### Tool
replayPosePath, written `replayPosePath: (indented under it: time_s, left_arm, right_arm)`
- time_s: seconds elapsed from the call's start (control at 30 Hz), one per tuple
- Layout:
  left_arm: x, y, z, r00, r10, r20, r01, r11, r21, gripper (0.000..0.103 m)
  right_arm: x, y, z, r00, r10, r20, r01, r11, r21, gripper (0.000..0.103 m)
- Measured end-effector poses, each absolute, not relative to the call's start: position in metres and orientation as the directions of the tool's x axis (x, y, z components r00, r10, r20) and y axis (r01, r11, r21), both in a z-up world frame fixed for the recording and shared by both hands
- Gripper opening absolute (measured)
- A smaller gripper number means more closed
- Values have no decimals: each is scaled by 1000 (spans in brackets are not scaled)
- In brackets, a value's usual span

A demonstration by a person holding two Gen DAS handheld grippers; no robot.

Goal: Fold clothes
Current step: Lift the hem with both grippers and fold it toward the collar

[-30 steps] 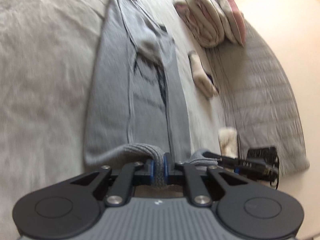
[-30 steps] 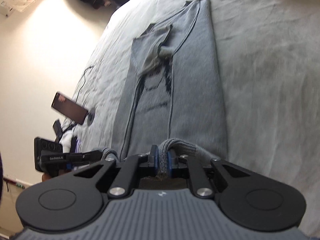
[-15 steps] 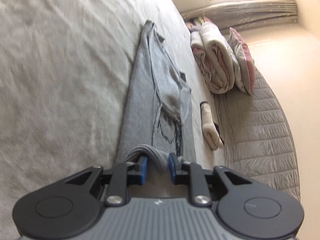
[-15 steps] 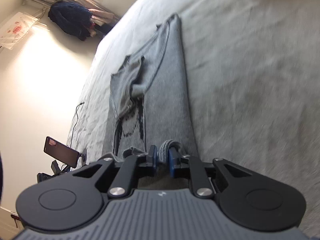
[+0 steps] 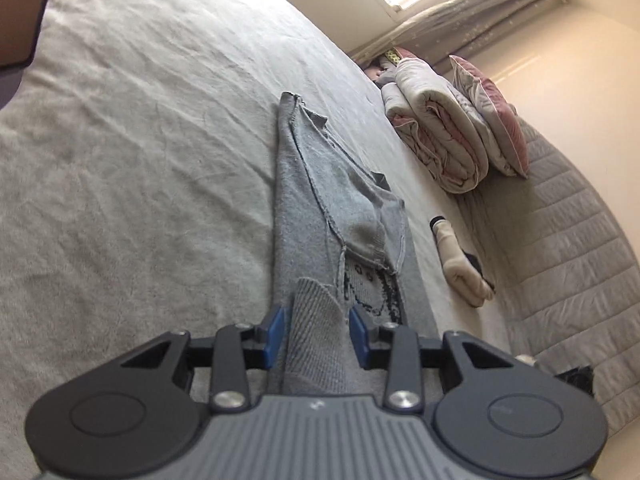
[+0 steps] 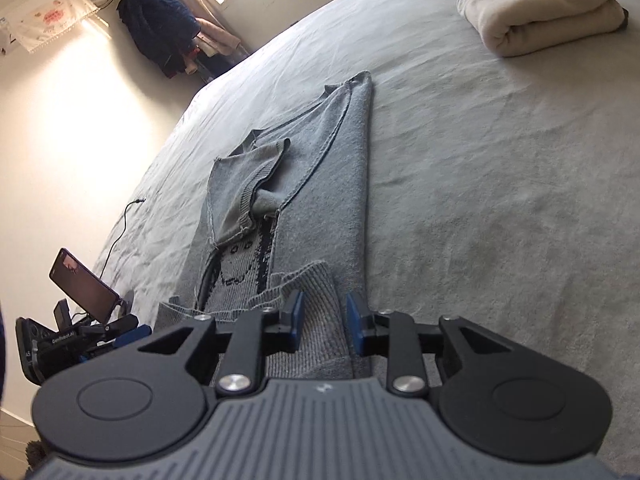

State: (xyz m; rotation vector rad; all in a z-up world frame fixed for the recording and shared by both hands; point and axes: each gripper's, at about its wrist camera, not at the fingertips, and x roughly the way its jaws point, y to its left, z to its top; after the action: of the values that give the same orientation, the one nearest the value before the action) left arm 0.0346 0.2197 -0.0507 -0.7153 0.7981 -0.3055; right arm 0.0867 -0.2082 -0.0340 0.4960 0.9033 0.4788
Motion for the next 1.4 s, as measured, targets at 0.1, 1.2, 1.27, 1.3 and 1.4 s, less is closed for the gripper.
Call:
replayPosePath:
  time_s: [0.1,1.2,1.27,1.3,1.4]
  left_arm:
    - [35,211,-49,674,-475,-566,21,779,-627,35]
    - [51,189,-37,674,-440,-593,96,848,-521,9]
    - [59,190,-34,655,-446,-610,86,846,-526,8]
    - [63,190,-32,644,-448,-620,81,846,-527,8]
    - [76,188,-31,586,-432,-686,45,862,-505,8]
  right_arm:
    - [89,-202,-37,518,584,-625,-198,793,577,29]
    - [109,-179,-41,554,606,-570,-301,785,542,10]
    - [112,-181,-35,552,608,-571,-303,784,542,10]
    - [113,-182,-33,550,609,-571,-304,783,542,10]
    - [122,-186,-25,557,603,-571,-298,787,540,10]
